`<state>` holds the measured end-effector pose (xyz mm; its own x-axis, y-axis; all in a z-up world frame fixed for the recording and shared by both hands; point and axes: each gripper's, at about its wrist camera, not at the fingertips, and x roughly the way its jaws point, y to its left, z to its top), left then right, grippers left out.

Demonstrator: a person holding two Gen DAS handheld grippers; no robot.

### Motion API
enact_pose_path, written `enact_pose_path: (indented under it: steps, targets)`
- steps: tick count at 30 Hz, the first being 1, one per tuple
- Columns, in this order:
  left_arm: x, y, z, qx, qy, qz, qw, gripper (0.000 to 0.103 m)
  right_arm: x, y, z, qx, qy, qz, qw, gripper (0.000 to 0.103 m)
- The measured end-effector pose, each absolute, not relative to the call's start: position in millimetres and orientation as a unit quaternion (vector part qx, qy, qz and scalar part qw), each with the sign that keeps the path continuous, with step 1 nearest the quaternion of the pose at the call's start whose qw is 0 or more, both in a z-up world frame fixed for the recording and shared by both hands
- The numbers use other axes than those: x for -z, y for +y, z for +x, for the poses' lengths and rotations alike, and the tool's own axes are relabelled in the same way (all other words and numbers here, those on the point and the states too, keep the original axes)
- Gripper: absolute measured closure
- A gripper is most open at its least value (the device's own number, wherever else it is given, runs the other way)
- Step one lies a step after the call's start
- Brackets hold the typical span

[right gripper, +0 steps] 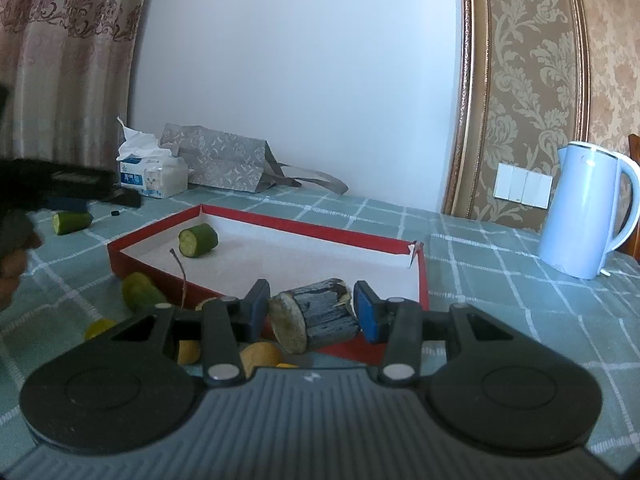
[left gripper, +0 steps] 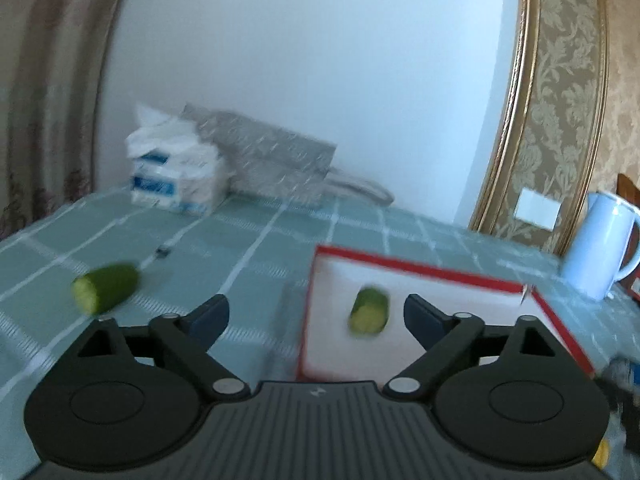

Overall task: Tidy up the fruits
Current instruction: 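Lower the eggplant chunk into the tray and open the right gripper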

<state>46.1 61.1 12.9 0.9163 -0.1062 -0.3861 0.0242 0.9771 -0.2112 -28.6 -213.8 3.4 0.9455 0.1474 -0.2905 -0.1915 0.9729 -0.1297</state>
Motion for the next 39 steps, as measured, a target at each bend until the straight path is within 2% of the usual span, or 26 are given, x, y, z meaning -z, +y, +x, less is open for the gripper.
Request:
enact_pose_path:
  steps: [8,11,23,31,39]
  targets:
    - [16.3,65.3,12.8,0.067,0.264,-0.062,0.96,0.008,-5.7,-214.6,-28.8,-0.093,0.146,-0.065,0.983,0.059]
    - [15.8,62.0,5.3,0.062,0.248,-0.052,0.965,0.007,-10.9,-218.2,-19.3,-0.097,0.16,-0.043,0.981,0.059]
    - [26.2,37.5,24.8,0.063,0.319,0.016,0.945,0.006,-23.2,-210.4,41.4,-0.085,0.199,-0.054,0.975,0.059]
    - [27.6,33.3,26.6,0.067,0.325,0.028,0.943,0.0,-13.3,-209.6,85.4,-0.091,0.255,-0.043,0.962,0.059]
    - [27.3,32.7,26.5,0.066,0.326,0.031,0.943,0.0,-3.6,-208.9,123.0,-0.074,0.3,-0.036,0.951,0.059]
